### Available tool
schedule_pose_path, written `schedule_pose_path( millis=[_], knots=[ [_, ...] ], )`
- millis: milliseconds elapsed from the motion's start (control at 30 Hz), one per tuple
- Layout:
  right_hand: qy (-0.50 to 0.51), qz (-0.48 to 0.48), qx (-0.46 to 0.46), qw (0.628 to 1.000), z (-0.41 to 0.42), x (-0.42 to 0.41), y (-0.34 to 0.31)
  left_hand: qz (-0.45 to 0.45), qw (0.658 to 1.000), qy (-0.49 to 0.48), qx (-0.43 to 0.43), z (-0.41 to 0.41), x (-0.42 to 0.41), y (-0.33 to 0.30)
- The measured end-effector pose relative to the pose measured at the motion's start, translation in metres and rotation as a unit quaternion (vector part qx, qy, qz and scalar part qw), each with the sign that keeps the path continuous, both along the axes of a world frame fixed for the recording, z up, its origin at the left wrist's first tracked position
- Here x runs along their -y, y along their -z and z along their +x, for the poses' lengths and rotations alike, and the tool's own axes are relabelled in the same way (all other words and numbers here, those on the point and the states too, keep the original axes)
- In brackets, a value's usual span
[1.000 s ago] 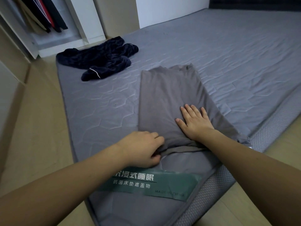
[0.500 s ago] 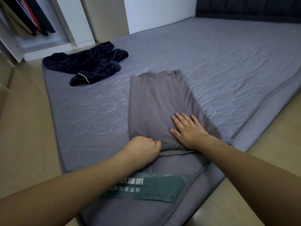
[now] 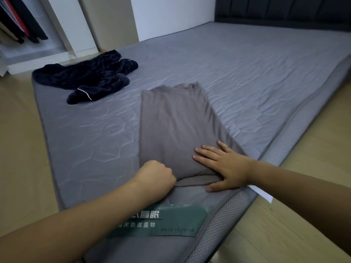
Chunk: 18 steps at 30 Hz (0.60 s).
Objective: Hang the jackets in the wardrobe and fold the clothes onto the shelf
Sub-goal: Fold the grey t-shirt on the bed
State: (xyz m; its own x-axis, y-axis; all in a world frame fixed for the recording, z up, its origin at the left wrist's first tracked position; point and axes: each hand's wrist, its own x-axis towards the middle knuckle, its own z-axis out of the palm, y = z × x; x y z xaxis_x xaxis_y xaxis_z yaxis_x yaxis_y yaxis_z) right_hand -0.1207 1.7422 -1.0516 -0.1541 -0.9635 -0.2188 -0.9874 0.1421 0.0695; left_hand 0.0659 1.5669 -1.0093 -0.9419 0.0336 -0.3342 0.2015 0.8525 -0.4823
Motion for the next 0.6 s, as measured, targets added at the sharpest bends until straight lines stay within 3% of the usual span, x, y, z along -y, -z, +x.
schedule_pose_path(
  millis=[67,200,300,433,533,600],
  knots=[
    [-0.004,0.016,-0.005,1.0,-0.005,-0.004,-0.007,0.012,1.0,-0.005,0.002,0.001,-0.003,-0.001],
    [0.002,0.064,-0.036,0.997,-0.017,-0.008,-0.021,0.149,0.982,-0.105,-0.043,0.006,0.002,-0.002],
    [0.021,0.059,-0.037,0.997,-0.025,-0.011,-0.033,0.121,0.984,-0.129,-0.03,0.001,-0.004,-0.003],
    [0.115,0.062,-0.058,0.99,-0.037,0.003,-0.056,0.077,0.989,-0.116,-0.055,-0.026,0.014,-0.02],
    [0.215,0.049,-0.026,0.975,-0.053,0.026,-0.076,0.129,0.967,-0.215,-0.042,-0.053,0.052,-0.049],
    [0.301,-0.022,0.058,0.951,-0.067,0.038,-0.09,0.191,0.941,-0.277,-0.044,-0.068,0.079,-0.065]
  ],
)
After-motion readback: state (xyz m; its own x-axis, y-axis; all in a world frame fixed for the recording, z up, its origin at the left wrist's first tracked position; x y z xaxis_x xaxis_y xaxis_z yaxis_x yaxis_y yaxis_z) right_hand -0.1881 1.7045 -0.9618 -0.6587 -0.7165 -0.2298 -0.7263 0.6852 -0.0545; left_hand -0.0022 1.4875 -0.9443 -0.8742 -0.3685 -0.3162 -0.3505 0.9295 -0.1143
